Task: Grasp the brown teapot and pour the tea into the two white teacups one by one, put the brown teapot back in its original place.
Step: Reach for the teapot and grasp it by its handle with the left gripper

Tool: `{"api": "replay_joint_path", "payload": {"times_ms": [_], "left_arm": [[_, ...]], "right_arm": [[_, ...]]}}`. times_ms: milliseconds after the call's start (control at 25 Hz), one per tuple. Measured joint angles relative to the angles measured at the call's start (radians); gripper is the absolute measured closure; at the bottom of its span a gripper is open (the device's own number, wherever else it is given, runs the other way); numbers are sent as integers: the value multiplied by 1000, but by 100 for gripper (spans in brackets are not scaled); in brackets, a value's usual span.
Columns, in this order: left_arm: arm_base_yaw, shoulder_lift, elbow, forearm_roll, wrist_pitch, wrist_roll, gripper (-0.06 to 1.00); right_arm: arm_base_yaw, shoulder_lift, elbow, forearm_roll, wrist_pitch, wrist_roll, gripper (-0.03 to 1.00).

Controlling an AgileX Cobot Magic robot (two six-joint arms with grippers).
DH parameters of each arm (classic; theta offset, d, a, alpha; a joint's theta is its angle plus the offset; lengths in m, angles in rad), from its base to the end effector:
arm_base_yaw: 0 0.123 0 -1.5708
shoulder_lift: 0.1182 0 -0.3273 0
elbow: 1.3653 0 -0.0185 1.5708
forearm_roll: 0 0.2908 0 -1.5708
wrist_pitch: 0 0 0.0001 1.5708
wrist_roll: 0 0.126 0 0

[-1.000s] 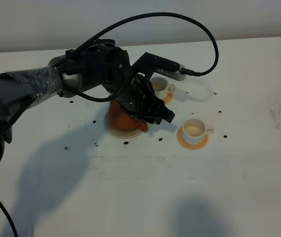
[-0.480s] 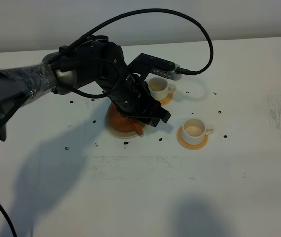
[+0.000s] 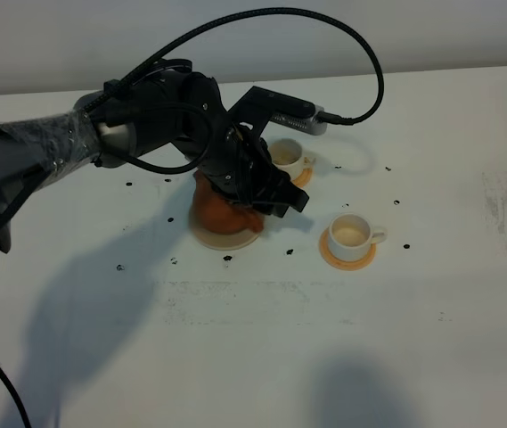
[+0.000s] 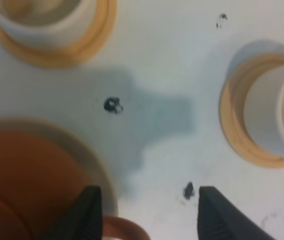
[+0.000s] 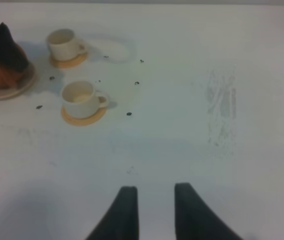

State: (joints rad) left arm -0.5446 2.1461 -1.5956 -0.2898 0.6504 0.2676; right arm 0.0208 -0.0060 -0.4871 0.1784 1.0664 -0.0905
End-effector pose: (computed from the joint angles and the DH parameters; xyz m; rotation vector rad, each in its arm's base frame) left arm 0.4460 -0.2956 0.1511 0.8247 2.5674 -0.3930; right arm 0.0178 0.0200 0.2771 -0.1220 2.0443 0.1706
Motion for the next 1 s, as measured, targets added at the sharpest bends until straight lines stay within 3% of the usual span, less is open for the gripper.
{"api": "replay_joint_path", "payload": {"times_ms": [1000], "left_arm": [[-39, 36, -6, -22, -19, 29, 50]], "right_arm": [[0, 0, 0, 0, 0, 0, 77]]}}
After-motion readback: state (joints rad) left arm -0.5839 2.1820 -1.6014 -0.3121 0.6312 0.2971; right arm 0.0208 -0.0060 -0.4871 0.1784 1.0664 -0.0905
